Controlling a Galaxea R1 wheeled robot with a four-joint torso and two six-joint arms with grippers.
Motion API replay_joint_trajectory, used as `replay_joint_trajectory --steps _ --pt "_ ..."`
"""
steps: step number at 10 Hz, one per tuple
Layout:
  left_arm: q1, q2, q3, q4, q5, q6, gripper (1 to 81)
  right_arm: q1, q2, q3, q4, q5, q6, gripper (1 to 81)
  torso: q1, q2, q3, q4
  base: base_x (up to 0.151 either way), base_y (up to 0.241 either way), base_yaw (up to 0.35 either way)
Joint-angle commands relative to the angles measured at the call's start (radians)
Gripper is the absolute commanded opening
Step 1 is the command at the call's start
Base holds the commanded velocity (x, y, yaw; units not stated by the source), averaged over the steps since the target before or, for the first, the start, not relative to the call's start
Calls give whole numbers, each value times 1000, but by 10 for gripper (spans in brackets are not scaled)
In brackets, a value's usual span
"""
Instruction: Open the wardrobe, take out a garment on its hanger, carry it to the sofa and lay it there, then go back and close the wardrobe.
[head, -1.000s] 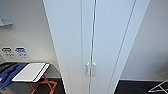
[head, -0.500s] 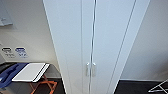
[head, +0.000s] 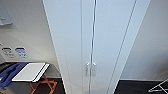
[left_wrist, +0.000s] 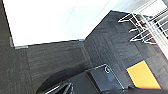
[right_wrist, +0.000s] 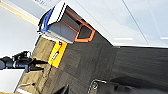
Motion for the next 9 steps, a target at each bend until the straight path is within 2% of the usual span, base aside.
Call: replay_joint_trajectory --steps 1,2,4,6,9 --pt "-231 -122 144 47 98 1 811 278 -97 140 23 -57 15 811 0 0 0 0 0 0 0" --pt "-302 -131 155 37 148 -3 811 344 -91 138 29 -91 22 811 0 0 0 0 0 0 0" --pt "-435 -118 150 15 192 -8 811 463 -62 106 34 -126 70 811 0 1 -1 0 0 0 0" --pt "-566 -79 147 -12 276 -9 811 555 6 46 34 -148 105 811 1 2 -1 0 0 0 0" --pt "-716 -44 138 -56 295 -11 811 661 124 -71 35 -201 131 811 2 2 -2 0 0 0 0"
